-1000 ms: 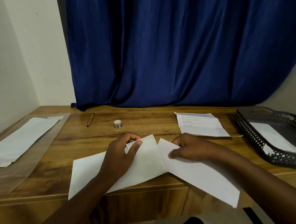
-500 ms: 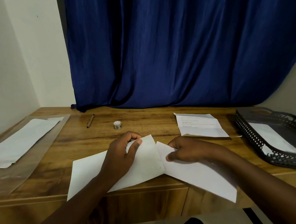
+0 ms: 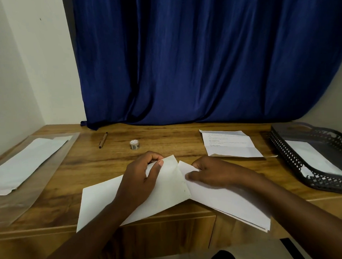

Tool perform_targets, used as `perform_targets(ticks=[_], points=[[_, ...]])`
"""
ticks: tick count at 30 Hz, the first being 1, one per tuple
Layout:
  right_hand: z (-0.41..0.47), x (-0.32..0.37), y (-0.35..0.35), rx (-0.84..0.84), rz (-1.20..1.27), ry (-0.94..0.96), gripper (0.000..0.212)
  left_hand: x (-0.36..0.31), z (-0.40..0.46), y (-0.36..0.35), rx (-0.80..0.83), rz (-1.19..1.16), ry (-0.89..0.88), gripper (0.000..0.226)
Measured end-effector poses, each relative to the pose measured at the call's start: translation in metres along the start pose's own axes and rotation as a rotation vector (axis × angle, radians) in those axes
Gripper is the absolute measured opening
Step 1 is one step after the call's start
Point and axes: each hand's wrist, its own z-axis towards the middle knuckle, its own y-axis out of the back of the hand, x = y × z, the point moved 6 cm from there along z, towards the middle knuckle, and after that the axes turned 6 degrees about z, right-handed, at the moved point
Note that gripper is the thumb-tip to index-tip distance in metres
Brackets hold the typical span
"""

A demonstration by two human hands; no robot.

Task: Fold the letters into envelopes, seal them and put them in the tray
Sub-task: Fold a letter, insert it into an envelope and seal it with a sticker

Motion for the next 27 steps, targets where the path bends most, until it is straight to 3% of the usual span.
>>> perform_targets(ticks=[9, 18, 24, 27], points=[[0.003, -0.01, -0.006, 0.03, -0.078, -0.08, 0.035, -0.006, -0.005, -0.002, -0.015, 0.096, -0.079, 0.028], [0.002, 0.003, -0.008, 0.051, 0.06, 0.098, 0.034, -0.002, -0.002, -0.005, 0.042, 0.096, -0.048, 0.031], [0.007, 0.008, -0.01, 0.05, -0.046, 0.165, 0.04, -0.007, 0.005, -0.011, 0.113, 0.09, -0.06, 0.025], [0.005, 0.015, -0.008, 0.087, -0.177, 0.175, 0.031, -0.01, 0.011, -0.013, 0.179, 0.077, -0.07, 0.023]])
